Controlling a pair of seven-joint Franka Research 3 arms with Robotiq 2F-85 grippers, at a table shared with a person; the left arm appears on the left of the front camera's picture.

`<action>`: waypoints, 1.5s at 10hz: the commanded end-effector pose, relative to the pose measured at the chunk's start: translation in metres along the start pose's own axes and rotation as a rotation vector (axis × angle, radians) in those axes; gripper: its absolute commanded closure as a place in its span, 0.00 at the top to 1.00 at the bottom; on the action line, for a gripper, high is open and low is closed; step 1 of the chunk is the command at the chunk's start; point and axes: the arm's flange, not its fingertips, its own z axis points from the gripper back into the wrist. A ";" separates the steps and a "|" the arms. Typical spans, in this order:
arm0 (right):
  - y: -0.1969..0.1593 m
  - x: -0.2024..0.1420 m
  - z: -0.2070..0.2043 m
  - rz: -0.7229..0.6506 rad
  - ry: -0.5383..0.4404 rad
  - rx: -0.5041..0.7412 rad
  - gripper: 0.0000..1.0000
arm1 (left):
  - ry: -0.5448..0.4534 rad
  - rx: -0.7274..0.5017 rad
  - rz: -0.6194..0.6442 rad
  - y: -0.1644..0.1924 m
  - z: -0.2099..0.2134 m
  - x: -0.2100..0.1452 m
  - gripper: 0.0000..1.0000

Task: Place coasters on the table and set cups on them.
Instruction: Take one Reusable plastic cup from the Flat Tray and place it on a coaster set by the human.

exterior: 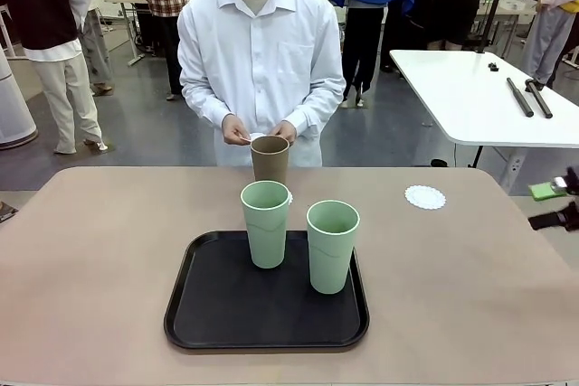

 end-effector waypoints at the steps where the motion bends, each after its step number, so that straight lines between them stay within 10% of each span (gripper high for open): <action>1: 0.038 0.038 -0.015 0.224 0.152 -0.159 1.00 | -0.004 -0.012 -0.013 -0.002 0.003 0.001 1.00; 6: 0.161 0.051 -0.115 0.698 0.463 -0.511 1.00 | -0.004 -0.012 -0.013 -0.002 0.003 0.001 1.00; 15: 0.195 0.036 -0.186 0.888 0.575 -0.550 1.00 | -0.004 -0.012 -0.013 -0.002 0.003 0.001 1.00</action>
